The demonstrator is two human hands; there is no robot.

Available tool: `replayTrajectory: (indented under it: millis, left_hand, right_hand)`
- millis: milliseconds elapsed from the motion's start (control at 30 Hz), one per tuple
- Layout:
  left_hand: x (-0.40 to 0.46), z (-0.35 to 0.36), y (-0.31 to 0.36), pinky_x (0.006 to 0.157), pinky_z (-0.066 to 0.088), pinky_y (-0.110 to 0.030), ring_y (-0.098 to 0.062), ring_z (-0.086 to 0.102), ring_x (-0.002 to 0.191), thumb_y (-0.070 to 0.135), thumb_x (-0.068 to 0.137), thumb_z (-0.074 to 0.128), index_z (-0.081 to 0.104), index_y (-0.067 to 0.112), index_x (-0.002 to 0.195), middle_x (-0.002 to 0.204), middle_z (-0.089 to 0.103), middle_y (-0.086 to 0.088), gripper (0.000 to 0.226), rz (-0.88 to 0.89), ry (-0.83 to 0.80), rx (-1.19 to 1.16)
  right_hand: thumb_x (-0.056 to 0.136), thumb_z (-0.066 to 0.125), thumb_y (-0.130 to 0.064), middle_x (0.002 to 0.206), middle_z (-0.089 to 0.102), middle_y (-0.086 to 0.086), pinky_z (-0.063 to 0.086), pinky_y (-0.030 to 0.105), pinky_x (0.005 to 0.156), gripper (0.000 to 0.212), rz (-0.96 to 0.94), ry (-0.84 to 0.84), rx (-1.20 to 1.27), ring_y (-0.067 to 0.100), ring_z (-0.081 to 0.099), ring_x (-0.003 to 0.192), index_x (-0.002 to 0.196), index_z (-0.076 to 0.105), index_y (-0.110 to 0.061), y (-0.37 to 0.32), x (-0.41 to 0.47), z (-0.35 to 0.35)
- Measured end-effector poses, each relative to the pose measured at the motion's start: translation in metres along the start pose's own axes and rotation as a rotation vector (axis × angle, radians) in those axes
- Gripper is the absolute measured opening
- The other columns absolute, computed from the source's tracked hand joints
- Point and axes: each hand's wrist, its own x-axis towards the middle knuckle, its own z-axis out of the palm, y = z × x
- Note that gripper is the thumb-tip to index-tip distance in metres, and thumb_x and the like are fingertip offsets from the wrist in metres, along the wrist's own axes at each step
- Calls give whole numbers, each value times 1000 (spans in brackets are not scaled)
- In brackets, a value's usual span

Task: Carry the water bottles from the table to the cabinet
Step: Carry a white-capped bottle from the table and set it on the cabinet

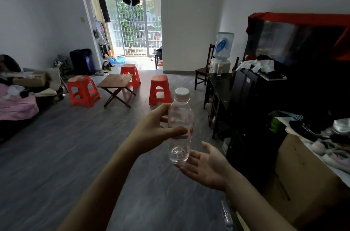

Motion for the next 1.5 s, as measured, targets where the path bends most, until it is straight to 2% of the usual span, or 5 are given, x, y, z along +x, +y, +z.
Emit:
replayTrajectory:
  millis: [133, 633, 900, 1300, 1500]
  left_hand:
    - [48, -4, -32, 89, 61, -41, -12, 68, 111, 31, 78, 85, 57, 22, 132, 123, 69, 6, 61, 0, -30, 14]
    - [302, 2, -136, 84, 55, -21, -6, 68, 106, 30, 79, 83, 60, 23, 132, 120, 71, 10, 58, -30, 8, 47]
    - [404, -10, -183, 75, 52, -8, 8, 67, 98, 27, 78, 85, 61, 31, 123, 110, 71, 19, 51, -87, 60, 46]
    - [545, -44, -295, 85, 52, -13, 2, 69, 103, 31, 78, 86, 63, 30, 126, 112, 73, 14, 53, -116, 112, 86]
    - [646, -82, -343, 77, 51, -4, 9, 65, 102, 31, 80, 83, 60, 26, 130, 111, 69, 20, 55, -99, 65, 66]
  right_hand:
    - [101, 32, -55, 135, 60, 22, 49, 44, 91, 70, 1, 12, 26, 42, 52, 130, 132, 55, 4, -35, 46, -1]
    - [101, 31, -54, 128, 65, 21, 47, 43, 96, 69, 27, -18, -33, 40, 56, 127, 128, 57, 4, -229, 242, -11]
    - [101, 32, -55, 130, 63, 22, 48, 44, 97, 70, 74, -58, -58, 39, 54, 129, 130, 56, 4, -316, 335, -5]
    - [100, 33, -56, 132, 63, 20, 55, 42, 82, 72, 131, -77, -46, 40, 56, 126, 133, 54, 5, -415, 501, 23]
    - [100, 33, -56, 132, 63, 21, 54, 43, 85, 72, 103, -97, -34, 40, 57, 125, 134, 53, 4, -481, 583, 53]
